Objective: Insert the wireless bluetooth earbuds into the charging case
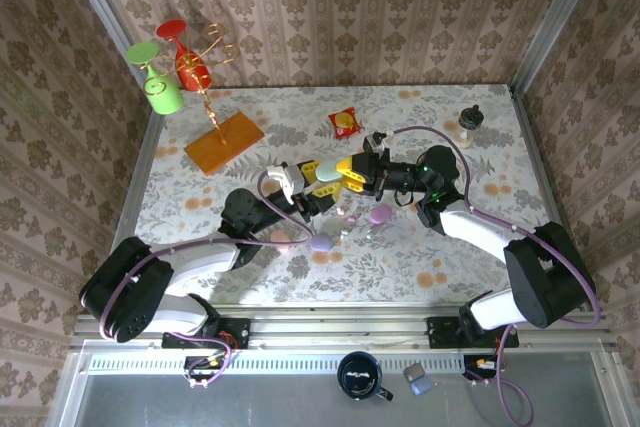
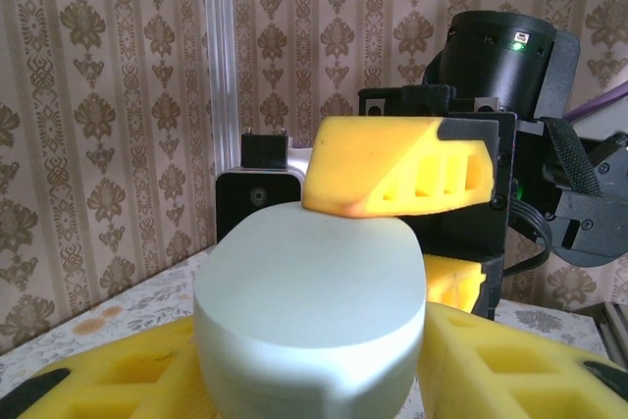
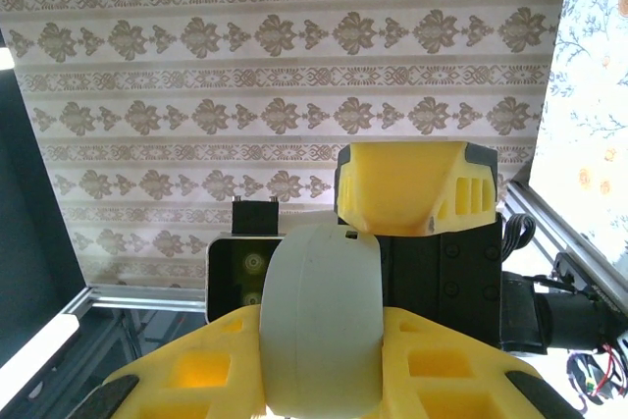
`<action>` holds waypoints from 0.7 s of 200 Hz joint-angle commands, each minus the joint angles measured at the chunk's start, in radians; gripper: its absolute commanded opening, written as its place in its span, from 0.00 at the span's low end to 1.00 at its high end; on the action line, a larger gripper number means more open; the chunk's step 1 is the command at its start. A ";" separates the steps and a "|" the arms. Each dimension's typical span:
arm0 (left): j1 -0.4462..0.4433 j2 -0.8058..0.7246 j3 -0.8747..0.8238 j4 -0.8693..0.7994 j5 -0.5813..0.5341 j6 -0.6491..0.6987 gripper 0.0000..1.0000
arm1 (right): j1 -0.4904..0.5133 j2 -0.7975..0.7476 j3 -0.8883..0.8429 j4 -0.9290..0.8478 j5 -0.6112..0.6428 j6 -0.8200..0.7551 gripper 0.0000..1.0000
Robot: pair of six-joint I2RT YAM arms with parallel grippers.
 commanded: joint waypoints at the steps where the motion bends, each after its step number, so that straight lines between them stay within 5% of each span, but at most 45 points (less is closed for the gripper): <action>1: 0.004 -0.026 0.030 0.043 0.004 -0.025 0.52 | 0.006 -0.006 0.009 -0.009 0.007 -0.027 0.00; 90: 0.003 -0.011 0.035 0.041 0.028 -0.020 0.36 | 0.008 -0.006 0.022 -0.006 0.004 -0.028 0.00; 121: 0.003 -0.014 0.021 0.040 0.035 -0.001 0.36 | 0.003 -0.018 0.030 -0.035 0.002 -0.057 0.45; 140: 0.003 -0.021 0.004 0.037 0.037 0.014 0.37 | -0.011 -0.055 0.041 -0.157 -0.004 -0.150 0.58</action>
